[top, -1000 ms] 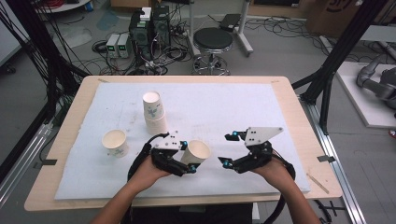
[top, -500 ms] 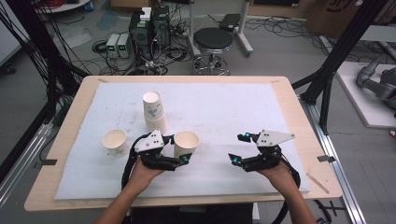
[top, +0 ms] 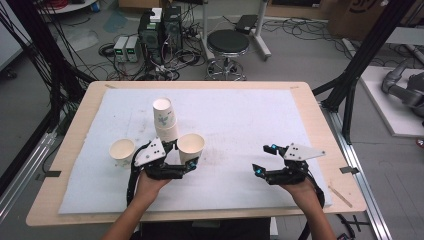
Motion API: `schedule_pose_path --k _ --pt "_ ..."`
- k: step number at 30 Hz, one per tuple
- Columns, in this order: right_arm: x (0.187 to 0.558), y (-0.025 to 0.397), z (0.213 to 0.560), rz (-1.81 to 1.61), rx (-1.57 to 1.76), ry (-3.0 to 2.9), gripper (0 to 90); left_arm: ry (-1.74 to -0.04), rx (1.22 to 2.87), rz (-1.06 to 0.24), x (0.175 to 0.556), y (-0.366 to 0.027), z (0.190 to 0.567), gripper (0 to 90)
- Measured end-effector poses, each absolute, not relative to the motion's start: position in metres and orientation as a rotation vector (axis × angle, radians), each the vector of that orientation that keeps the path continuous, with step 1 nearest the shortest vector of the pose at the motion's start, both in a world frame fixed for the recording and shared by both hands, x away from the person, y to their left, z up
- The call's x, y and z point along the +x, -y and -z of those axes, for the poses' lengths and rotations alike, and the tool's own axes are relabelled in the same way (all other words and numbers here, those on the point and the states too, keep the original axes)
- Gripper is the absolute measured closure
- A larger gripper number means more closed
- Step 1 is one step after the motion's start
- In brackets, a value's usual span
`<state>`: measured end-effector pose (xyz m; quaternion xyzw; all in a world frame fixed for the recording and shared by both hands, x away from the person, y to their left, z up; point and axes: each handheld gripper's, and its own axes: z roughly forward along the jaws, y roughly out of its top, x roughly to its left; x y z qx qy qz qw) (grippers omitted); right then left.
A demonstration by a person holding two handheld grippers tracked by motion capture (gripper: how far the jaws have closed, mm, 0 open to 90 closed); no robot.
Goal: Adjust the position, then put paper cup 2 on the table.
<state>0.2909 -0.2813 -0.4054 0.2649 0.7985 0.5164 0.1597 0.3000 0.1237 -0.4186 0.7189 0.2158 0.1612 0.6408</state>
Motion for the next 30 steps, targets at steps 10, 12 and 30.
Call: schedule_pose_path --k 10,12,30 --pt "0.289 0.290 0.403 -1.480 0.779 -2.219 22.4 -0.501 1.578 -0.400 0.296 -0.127 0.421 30.8" --pt "0.289 0.291 0.402 -1.480 0.786 -2.217 22.4 -0.505 1.575 -0.400 0.296 -0.128 0.421 30.7" --pt "0.287 0.295 0.398 -1.469 0.783 -2.200 22.5 -0.507 1.587 -0.420 0.302 -0.118 0.420 30.4"
